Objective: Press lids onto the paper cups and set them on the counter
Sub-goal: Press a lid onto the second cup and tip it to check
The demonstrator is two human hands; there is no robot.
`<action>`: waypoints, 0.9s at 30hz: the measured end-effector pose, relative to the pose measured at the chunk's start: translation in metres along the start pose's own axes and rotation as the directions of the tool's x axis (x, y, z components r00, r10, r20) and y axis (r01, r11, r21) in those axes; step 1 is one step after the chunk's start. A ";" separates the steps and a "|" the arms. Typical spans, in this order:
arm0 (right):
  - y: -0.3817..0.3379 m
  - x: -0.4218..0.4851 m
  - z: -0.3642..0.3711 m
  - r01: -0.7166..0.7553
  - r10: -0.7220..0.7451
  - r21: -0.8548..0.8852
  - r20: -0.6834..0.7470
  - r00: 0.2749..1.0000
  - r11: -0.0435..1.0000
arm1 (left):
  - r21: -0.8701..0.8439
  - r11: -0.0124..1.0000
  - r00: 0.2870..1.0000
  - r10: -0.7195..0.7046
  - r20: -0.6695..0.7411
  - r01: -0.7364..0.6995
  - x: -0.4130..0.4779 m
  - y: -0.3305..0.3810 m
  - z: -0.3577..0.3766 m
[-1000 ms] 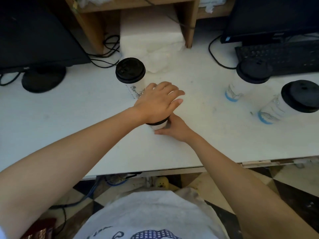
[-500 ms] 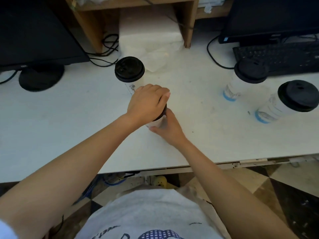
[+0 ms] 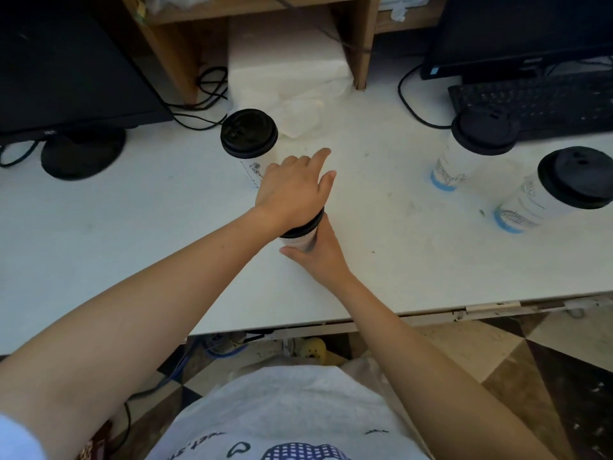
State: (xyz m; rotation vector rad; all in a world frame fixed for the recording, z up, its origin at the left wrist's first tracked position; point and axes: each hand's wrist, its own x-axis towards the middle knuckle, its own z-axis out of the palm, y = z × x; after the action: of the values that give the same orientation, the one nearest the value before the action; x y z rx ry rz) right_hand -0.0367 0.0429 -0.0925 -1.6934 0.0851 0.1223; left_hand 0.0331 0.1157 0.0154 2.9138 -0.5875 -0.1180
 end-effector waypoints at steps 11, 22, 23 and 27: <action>-0.012 0.000 -0.009 -0.028 0.029 -0.010 0.067 0.997 1.000 | 0.008 1.000 0.998 0.023 0.053 -0.024 0.001 0.002 -0.003; -0.106 0.004 -0.052 0.162 -0.182 -0.104 -0.222 0.958 0.981 | -0.136 0.988 0.861 -0.012 -0.508 -0.067 0.020 0.034 -0.115; -0.119 0.005 -0.058 0.184 -0.210 -0.123 -0.253 0.944 0.975 | -0.249 0.968 0.867 -0.093 -0.490 -0.037 0.020 0.035 -0.128; -0.160 0.016 -0.085 0.212 -0.322 -0.308 -0.372 0.871 0.927 | -0.541 0.828 0.981 -0.190 -0.023 0.148 0.020 0.044 -0.170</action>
State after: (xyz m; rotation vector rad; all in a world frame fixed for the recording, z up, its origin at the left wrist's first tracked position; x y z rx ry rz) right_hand 0.0024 -0.0211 0.0730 -1.9527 0.1556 -0.4633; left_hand 0.0538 0.0926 0.1898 2.3959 -0.2258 -0.1625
